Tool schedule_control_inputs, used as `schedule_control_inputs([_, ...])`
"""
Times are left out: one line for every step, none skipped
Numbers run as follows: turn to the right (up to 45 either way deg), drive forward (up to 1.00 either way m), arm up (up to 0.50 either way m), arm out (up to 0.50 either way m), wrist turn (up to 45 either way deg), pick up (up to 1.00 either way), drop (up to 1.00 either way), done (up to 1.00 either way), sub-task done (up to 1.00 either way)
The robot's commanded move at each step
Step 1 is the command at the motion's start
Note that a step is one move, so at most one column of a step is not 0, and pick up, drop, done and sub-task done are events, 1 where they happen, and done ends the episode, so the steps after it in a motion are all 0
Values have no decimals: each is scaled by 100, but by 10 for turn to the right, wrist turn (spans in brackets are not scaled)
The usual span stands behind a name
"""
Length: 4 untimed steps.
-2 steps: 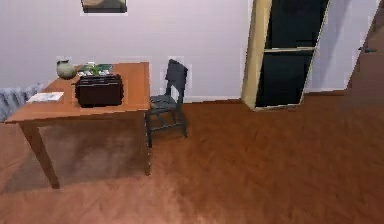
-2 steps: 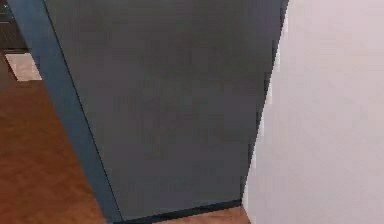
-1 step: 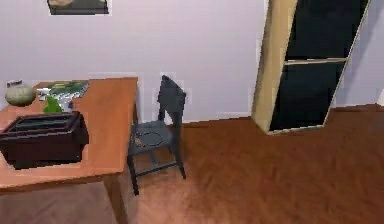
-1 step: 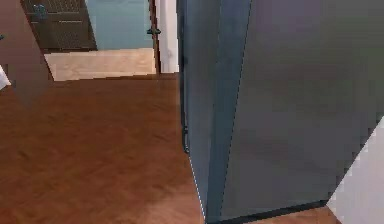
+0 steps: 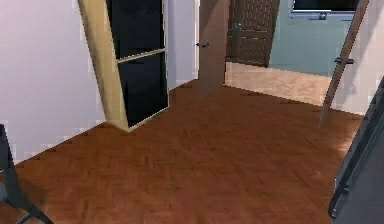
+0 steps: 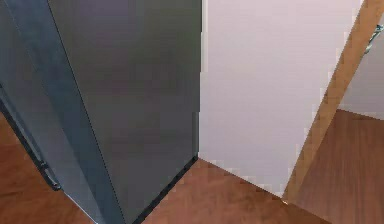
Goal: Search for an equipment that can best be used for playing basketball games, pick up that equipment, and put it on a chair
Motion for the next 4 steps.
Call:
schedule_control_inputs([150, 0, 0, 0, 0, 0, 0, 0, 0])
schedule_control_inputs([0, 100, 0, 0, 0, 0, 0, 0, 0])
schedule_control_inputs([60, 0, 0, 0, 0, 0, 0, 0, 0])
schedule_control_inputs([0, 20, 0, 0, 0, 0, 0, 0, 0])
